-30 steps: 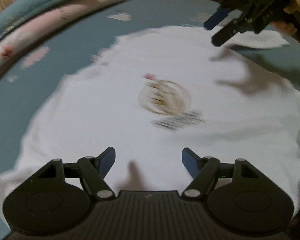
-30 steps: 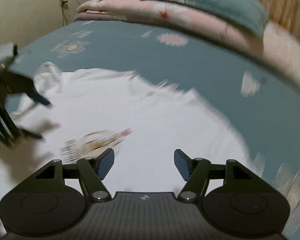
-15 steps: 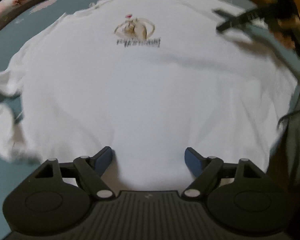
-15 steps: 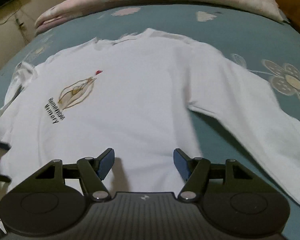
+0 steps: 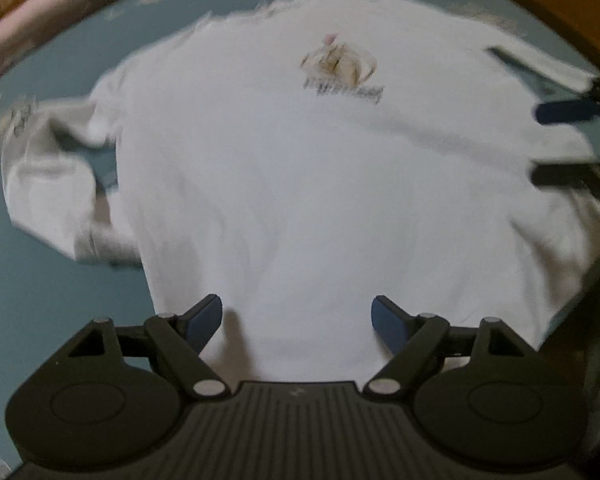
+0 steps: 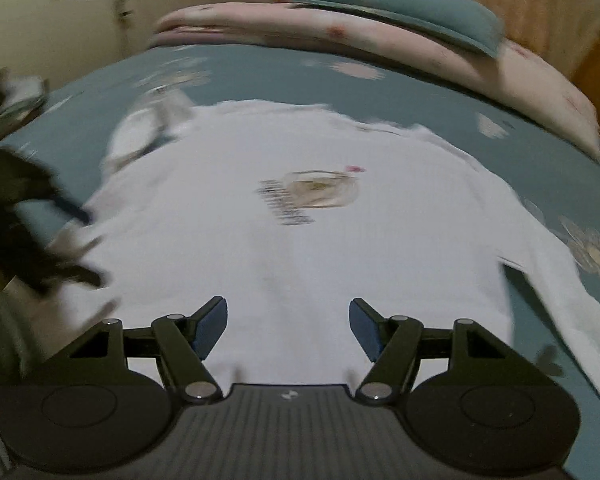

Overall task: Fold clothes
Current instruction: 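Move the open left gripper to the bunched sleeve cuff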

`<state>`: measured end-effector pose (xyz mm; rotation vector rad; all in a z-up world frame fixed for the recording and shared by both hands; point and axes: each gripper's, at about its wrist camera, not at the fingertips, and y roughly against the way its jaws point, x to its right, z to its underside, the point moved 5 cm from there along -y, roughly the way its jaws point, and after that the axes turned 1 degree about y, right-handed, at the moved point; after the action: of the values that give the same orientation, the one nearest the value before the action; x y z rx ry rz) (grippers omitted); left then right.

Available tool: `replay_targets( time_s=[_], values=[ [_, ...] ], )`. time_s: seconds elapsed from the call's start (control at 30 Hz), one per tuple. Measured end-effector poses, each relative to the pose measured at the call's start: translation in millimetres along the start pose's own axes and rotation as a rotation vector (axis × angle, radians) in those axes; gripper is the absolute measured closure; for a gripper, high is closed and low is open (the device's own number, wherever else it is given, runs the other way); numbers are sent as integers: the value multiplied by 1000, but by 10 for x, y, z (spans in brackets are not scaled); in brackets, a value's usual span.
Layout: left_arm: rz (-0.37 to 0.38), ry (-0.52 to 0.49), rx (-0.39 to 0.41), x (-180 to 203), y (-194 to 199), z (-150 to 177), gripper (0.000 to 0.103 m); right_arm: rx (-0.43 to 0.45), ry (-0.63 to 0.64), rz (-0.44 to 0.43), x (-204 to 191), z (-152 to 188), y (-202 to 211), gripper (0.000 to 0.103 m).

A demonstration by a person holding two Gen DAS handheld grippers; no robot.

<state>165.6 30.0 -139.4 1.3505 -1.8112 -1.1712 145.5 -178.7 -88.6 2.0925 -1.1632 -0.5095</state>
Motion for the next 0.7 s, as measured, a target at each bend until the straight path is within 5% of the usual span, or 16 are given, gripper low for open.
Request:
replay_targets(
  time_s=[0.23, 0.37, 0.43, 0.7],
  values=[
    [-60, 90, -38, -336, 50, 227, 15, -78, 2, -143, -657, 323, -211, 31],
    [-63, 152, -42, -521, 109, 275, 17, -108, -3, -199, -941, 475, -226, 13],
    [-45, 154, 1, -520, 204, 228, 19, -112, -1, -250, -1068, 518, -181, 13],
    [24, 164, 132, -424, 259, -32, 27, -60, -142, -220, -670, 425, -24, 14]
  ],
)
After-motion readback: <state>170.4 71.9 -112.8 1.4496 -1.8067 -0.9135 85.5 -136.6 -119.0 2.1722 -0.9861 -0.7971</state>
